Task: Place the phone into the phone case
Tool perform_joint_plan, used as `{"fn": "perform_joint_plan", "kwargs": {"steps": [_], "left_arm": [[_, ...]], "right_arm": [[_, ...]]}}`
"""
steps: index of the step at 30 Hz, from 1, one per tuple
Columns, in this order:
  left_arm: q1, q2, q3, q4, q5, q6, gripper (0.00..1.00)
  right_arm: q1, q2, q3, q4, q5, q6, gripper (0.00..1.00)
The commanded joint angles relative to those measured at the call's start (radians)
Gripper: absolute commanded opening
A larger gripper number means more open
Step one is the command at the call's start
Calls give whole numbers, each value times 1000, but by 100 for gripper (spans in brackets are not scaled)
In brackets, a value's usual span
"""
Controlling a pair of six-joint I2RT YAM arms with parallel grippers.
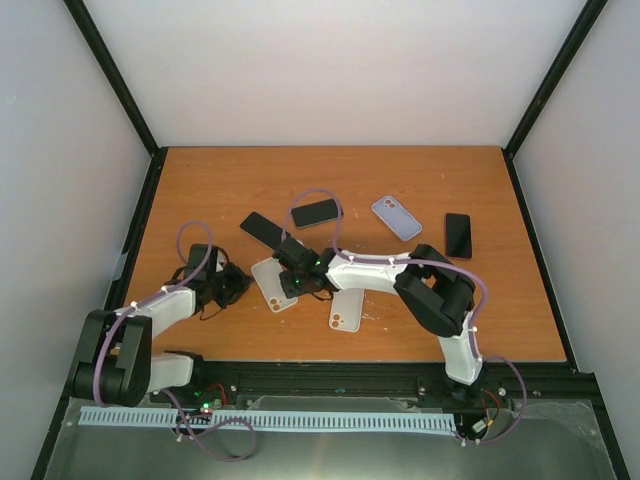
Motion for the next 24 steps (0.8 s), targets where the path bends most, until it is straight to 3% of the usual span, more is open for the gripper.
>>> {"fn": "perform_joint_plan", "kwargs": {"steps": [1,4,12,18,24], "left_arm": [[9,-18,-27,77,35,-10,22],[9,8,-11,73,39,9,22],[9,86,0,99,41,53,22],[9,159,28,99,78,85,21],[8,210,32,134,108,98,19]], "right_arm": [[10,47,61,-49,32,-37,39],[10,83,87,-51,22,-48,37],[10,60,38,-18,13,-48,4],[5,-16,-107,88,10,-12,3],[-41,-116,-292,309,-148,120,3]]}}
